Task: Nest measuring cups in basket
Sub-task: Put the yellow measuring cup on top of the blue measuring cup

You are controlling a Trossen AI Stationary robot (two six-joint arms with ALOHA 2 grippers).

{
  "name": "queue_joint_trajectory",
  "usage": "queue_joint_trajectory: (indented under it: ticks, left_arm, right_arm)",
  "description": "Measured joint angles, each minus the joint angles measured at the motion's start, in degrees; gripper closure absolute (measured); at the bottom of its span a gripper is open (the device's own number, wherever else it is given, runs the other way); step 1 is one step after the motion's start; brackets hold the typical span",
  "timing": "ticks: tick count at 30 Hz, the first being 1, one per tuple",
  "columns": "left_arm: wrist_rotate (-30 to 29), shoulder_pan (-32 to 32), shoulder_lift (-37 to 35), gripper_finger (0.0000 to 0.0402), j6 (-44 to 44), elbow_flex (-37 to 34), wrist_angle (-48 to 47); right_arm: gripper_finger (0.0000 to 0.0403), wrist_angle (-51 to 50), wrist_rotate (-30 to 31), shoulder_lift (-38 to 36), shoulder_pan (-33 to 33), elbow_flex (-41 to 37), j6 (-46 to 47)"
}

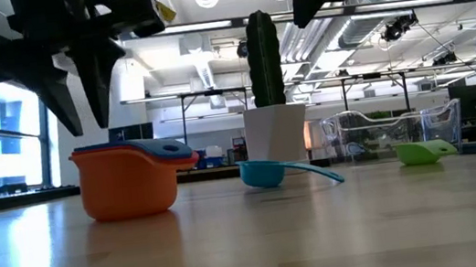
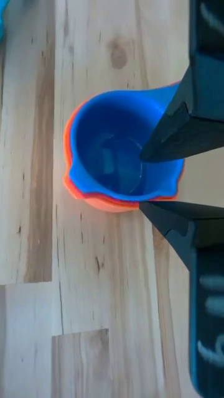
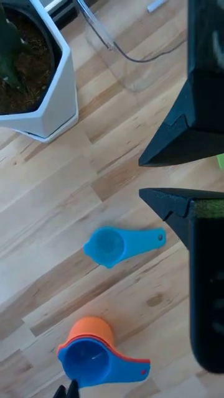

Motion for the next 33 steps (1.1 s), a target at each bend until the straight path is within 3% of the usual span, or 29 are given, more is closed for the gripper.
queue_joint_trajectory:
  ticks: [8, 17, 25, 33]
  left_arm:
    - [-1.1, -0.6, -4.5, 0.03, 5.9, 0.0, -0.3]
    - [-2.6, -1.3, -8.3, 0.03, 15.8, 0.0, -0.4]
    - [-2.5, -1.3, -9.5, 0.03, 27.1, 0.0, -0.3]
    - [-1.0, -0.3, -9.6, 0.03, 33.3, 0.0, -0.3]
  right_arm:
    - [0.0346, -1.5, -2.7, 0.0, 1.9, 0.0, 1.3]
    - [0.0346, -4.5, -4.8, 0.0, 8.6, 0.0, 6.6]
    - [0.0346, -5.6, -2.0, 0.0, 17.6, 0.0, 13.3]
    - [0.0346, -9.6, 1.4, 0.0, 21.9, 0.0, 16.4]
